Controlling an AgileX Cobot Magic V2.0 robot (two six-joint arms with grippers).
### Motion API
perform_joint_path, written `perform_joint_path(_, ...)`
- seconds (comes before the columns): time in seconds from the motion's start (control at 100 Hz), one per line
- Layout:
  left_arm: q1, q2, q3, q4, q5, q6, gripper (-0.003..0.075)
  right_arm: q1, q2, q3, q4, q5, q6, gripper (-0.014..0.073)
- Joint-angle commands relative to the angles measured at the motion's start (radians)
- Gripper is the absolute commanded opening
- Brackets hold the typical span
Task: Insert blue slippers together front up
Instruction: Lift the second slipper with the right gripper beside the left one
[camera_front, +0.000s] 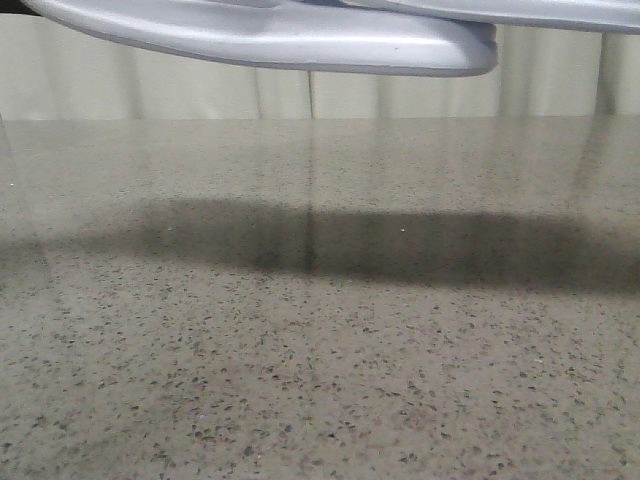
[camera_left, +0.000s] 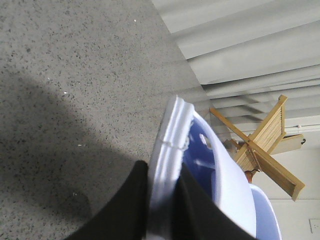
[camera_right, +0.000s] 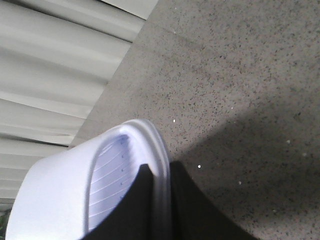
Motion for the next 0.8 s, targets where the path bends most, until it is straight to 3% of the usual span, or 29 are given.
perform_joint_path(0.0, -0.008, -0.014, -0.028, -0.070, 0.036, 0.020, 0.0016, 0.000, 0.014, -0.027, 0.036, -0.044, -0.047, -0.0107)
perform_joint_path(0.21, -0.008, -0.014, -0.028, -0.070, 0.036, 0.031, 0.0016, 0.000, 0.019, -0.027, 0.046, -0.062, -0.061, -0.0107)
perform_joint_path(0.38, -0.008, -0.014, -0.028, -0.082, 0.038, 0.031, 0.0016, 0.000, 0.058, -0.027, 0.130, -0.036, -0.124, -0.0107)
perform_joint_path(0.79, -0.008, -0.014, -0.028, -0.129, 0.119, 0.032, 0.0016, 0.000, 0.189, -0.027, 0.649, 0.085, -0.627, -0.0107)
